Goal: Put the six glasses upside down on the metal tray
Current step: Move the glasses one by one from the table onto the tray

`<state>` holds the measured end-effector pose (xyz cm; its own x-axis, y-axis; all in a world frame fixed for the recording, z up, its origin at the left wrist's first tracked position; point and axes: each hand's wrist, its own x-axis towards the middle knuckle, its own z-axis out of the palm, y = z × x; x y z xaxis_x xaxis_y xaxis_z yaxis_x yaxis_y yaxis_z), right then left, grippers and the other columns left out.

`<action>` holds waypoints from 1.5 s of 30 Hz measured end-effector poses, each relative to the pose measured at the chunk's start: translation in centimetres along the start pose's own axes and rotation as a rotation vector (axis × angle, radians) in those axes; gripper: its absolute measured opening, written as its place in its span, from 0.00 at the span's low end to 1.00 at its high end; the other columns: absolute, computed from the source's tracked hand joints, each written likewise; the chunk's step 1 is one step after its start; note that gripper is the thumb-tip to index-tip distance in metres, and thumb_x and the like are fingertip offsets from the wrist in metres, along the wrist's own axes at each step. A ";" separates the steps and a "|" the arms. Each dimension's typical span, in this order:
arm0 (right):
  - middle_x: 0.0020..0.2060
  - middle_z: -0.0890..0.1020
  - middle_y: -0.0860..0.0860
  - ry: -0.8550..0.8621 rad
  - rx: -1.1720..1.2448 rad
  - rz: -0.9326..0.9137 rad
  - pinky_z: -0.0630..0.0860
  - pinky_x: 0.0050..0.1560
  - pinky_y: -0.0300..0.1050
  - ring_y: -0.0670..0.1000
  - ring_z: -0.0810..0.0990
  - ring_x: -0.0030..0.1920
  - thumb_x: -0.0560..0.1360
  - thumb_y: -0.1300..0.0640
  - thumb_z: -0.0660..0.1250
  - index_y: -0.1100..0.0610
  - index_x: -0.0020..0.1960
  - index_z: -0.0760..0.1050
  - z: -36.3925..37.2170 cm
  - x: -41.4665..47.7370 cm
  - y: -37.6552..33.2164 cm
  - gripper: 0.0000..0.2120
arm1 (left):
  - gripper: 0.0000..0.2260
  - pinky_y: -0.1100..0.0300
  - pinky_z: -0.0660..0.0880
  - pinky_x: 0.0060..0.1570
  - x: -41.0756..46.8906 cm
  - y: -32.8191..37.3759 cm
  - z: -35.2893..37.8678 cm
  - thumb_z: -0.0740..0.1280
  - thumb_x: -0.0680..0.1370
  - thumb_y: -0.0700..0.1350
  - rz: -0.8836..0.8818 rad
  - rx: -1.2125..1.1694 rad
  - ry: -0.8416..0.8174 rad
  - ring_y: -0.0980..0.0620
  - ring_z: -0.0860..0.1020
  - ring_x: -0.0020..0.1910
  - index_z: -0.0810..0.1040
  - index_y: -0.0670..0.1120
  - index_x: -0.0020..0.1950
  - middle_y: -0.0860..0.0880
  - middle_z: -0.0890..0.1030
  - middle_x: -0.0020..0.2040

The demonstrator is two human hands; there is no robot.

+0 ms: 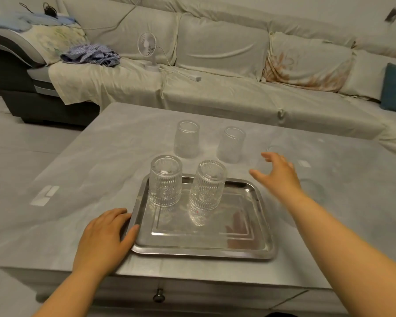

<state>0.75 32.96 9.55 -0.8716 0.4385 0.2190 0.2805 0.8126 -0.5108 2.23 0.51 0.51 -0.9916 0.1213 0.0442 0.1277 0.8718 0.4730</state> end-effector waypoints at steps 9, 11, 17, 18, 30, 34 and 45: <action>0.71 0.61 0.58 -0.044 -0.219 0.293 0.58 0.68 0.57 0.62 0.56 0.70 0.68 0.46 0.67 0.54 0.68 0.60 -2.8 -0.6 5.6 0.33 | 0.17 0.46 0.67 0.63 -0.1 0.4 -0.3 0.63 0.74 0.51 -0.003 0.026 0.004 0.44 0.72 0.63 0.74 0.45 0.60 0.45 0.76 0.64; 0.70 0.62 0.58 -0.076 -0.174 0.316 0.62 0.66 0.57 0.63 0.59 0.68 0.69 0.47 0.67 0.54 0.69 0.57 -2.8 -0.8 6.2 0.34 | 0.17 0.45 0.68 0.62 -0.1 0.5 -0.2 0.64 0.74 0.50 -0.003 0.025 0.008 0.44 0.72 0.62 0.75 0.45 0.60 0.44 0.76 0.63; 0.68 0.64 0.60 -0.115 -0.183 0.346 0.66 0.62 0.56 0.65 0.63 0.66 0.69 0.49 0.68 0.56 0.70 0.56 -3.1 -0.5 6.4 0.35 | 0.17 0.45 0.67 0.63 -0.1 0.6 -0.3 0.64 0.74 0.50 -0.012 0.028 0.004 0.43 0.72 0.62 0.75 0.45 0.60 0.44 0.76 0.63; 0.68 0.64 0.60 -0.117 -0.177 0.338 0.67 0.62 0.56 0.65 0.63 0.66 0.68 0.50 0.69 0.55 0.70 0.56 -3.2 -0.4 6.4 0.36 | 0.17 0.45 0.67 0.63 -0.1 0.6 -0.3 0.64 0.74 0.50 -0.012 0.028 0.002 0.43 0.72 0.62 0.75 0.45 0.60 0.44 0.76 0.63; 0.67 0.67 0.57 -0.110 0.033 -0.021 0.66 0.66 0.55 0.59 0.66 0.66 0.66 0.55 0.73 0.56 0.67 0.61 -2.5 -0.1 2.1 0.34 | 0.17 0.45 0.68 0.62 -0.1 0.6 -0.5 0.64 0.73 0.50 -0.007 0.021 -0.004 0.44 0.73 0.62 0.75 0.45 0.59 0.44 0.76 0.63; 0.67 0.67 0.55 -0.205 0.008 -0.144 0.64 0.66 0.51 0.57 0.65 0.67 0.65 0.55 0.73 0.55 0.67 0.60 -0.9 0.0 0.1 0.34 | 0.16 0.45 0.69 0.61 -0.1 0.5 -0.5 0.65 0.73 0.49 -0.006 0.016 0.005 0.44 0.73 0.61 0.76 0.44 0.59 0.44 0.77 0.62; 0.67 0.68 0.53 -0.295 -0.121 -0.206 0.66 0.63 0.51 0.55 0.64 0.66 0.67 0.52 0.71 0.54 0.66 0.63 1.9 -0.2 -0.7 0.31 | 0.16 0.46 0.68 0.62 0.1 0.5 -0.5 0.65 0.73 0.49 -0.005 0.014 0.002 0.44 0.73 0.62 0.76 0.44 0.59 0.44 0.77 0.62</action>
<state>-0.03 31.57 8.34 -0.9880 0.1460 0.0496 0.1170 0.9194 -0.3754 2.23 0.74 1.19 -0.9922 0.1165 0.0434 0.1234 0.8788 0.4609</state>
